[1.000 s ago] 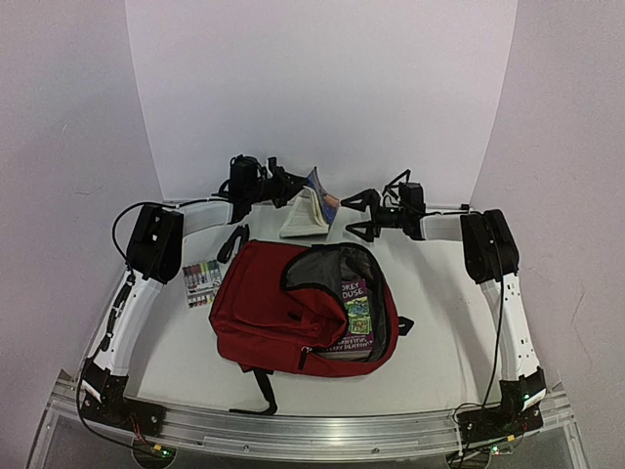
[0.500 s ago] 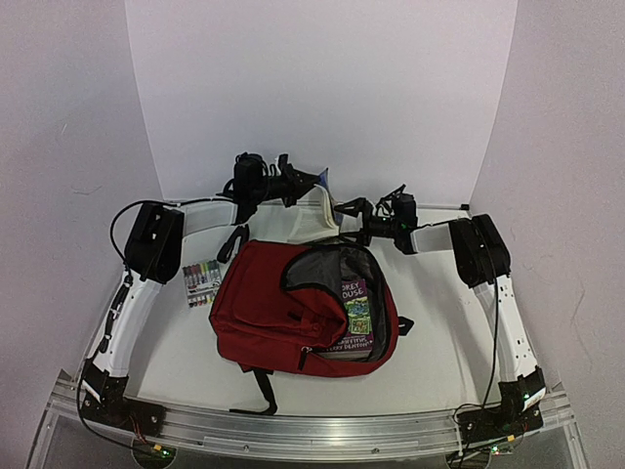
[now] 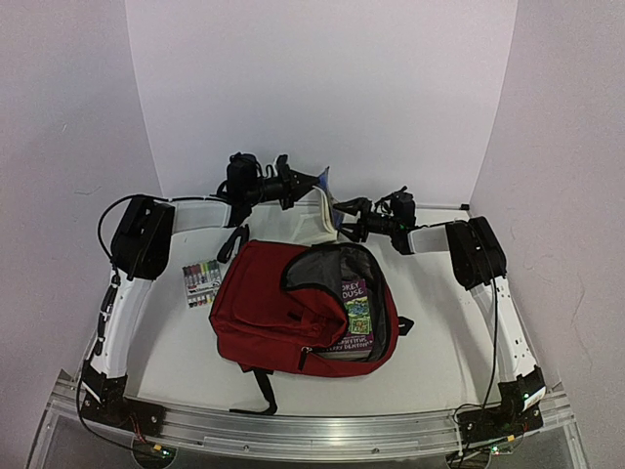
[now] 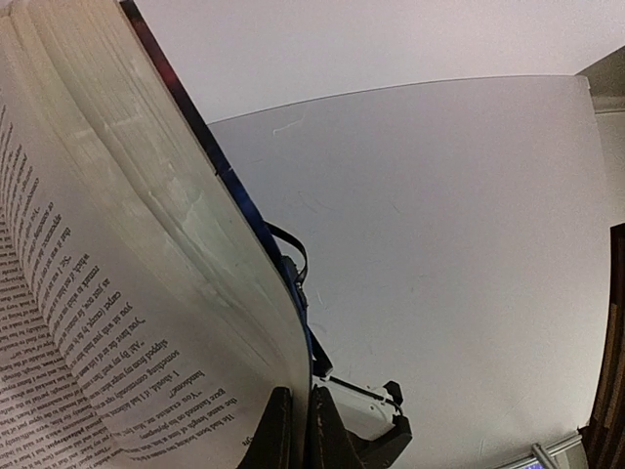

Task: Pack the student bag
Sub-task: Pick up the book from the center of the board.

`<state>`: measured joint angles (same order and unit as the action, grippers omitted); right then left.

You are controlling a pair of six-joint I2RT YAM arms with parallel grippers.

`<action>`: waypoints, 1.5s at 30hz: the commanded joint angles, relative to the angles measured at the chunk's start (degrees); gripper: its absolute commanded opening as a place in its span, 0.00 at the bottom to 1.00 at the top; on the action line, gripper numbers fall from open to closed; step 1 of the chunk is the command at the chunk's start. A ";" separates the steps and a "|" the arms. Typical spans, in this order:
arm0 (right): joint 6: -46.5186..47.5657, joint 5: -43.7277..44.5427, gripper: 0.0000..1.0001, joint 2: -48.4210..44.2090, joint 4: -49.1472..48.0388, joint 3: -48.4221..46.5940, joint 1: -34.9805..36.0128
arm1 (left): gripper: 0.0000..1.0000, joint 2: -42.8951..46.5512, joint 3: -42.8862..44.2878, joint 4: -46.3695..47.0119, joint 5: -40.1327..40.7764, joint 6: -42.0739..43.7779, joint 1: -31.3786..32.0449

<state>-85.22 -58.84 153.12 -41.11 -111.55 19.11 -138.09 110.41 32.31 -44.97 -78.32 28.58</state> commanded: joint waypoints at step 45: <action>-11.97 -10.43 0.00 -26.03 -24.09 -5.72 1.24 | 1.00 21.51 2.97 -51.81 6.67 40.57 -1.12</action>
<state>-93.42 -68.17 137.27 -50.23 -114.43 19.35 -116.11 111.66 -23.09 -33.44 -36.81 27.81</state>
